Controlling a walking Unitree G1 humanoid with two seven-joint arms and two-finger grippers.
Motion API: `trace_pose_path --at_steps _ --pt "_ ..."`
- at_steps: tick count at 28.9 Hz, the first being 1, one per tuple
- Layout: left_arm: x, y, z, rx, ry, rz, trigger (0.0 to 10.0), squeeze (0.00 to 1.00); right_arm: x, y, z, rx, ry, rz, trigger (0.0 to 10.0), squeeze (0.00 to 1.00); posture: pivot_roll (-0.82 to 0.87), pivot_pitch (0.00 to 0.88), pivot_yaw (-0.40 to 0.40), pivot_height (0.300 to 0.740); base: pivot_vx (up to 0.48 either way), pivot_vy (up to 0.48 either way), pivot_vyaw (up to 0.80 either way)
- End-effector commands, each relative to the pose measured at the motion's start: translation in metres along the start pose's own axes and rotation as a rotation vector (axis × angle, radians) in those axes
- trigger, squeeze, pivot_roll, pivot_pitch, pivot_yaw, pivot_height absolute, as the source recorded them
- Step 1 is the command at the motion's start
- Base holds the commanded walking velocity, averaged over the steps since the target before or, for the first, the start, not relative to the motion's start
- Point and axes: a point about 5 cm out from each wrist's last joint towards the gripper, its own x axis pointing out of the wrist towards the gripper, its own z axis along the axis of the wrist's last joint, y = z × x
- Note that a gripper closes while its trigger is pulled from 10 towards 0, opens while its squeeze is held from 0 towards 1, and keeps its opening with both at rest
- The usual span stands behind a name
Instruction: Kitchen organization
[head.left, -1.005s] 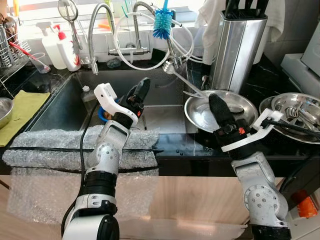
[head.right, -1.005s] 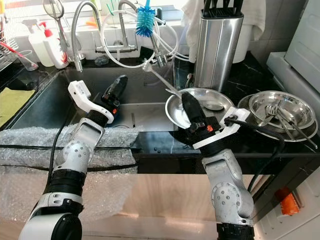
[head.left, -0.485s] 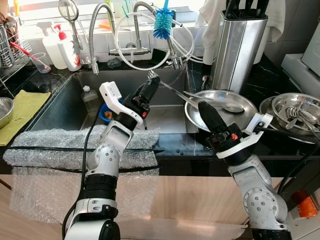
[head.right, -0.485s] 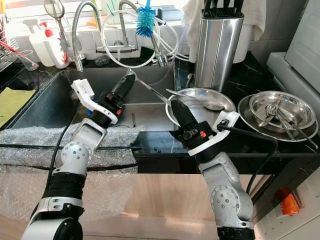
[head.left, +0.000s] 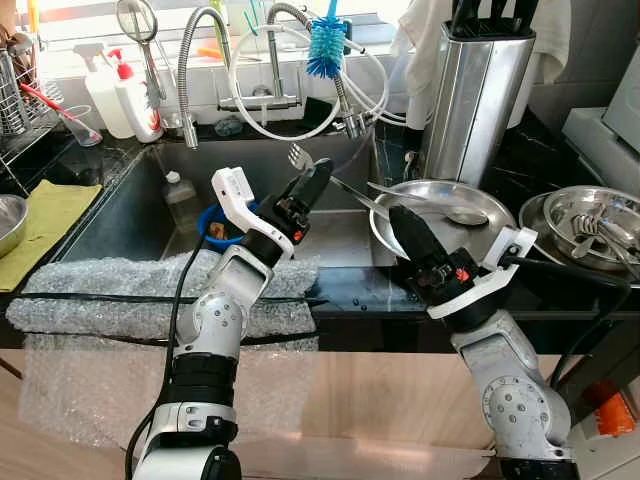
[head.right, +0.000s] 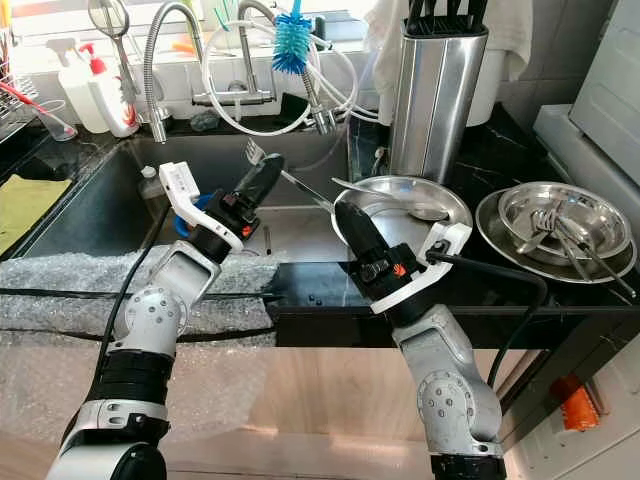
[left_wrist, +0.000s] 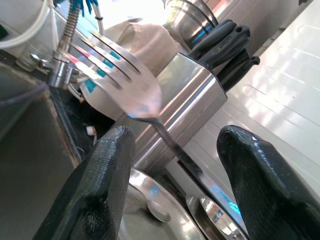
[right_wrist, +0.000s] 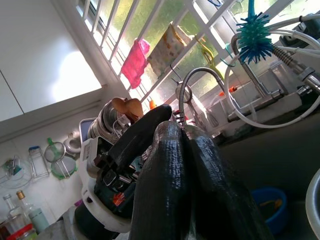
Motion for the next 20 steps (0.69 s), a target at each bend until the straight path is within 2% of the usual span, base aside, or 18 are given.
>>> trace_pose_path --at_steps 1,11,12,13,14,20 --pt "-0.0002 -0.0031 0.0009 0.012 0.004 -0.012 10.0 0.0 0.0032 0.0056 -0.004 0.005 0.024 0.035 10.0 0.0 -0.03 0.014 0.094 0.74 0.0 0.0 0.0" --pt "0.0012 -0.0036 -0.0024 0.007 -0.001 0.005 10.0 0.0 0.0048 0.0112 -0.0094 0.015 0.04 0.054 10.0 0.0 -0.03 0.015 0.093 0.74 0.0 0.0 0.0" --pt "0.0012 -0.0026 -0.0015 0.009 -0.008 0.013 4.4 0.0 0.0048 0.0111 -0.0095 0.013 0.04 0.052 10.0 0.0 -0.03 0.016 0.093 0.74 0.0 0.0 0.0" --pt "0.0012 -0.0026 -0.0015 0.009 -0.008 0.013 4.4 0.0 0.0048 0.0111 -0.0095 0.013 0.04 0.052 10.0 0.0 -0.03 0.016 0.093 0.74 0.0 0.0 0.0" --pt "0.0011 -0.0014 -0.0001 0.012 -0.016 0.021 0.0 0.0 0.0049 0.0107 -0.0094 0.011 0.039 0.048 10.0 0.0 -0.03 0.016 0.093 0.74 0.0 0.0 0.0" --pt "0.0001 0.0016 0.0033 0.019 -0.025 0.037 0.0 0.0 0.0064 0.0045 -0.0067 -0.018 0.019 -0.006 10.0 0.0 -0.03 0.016 0.094 0.74 0.0 0.0 0.0"
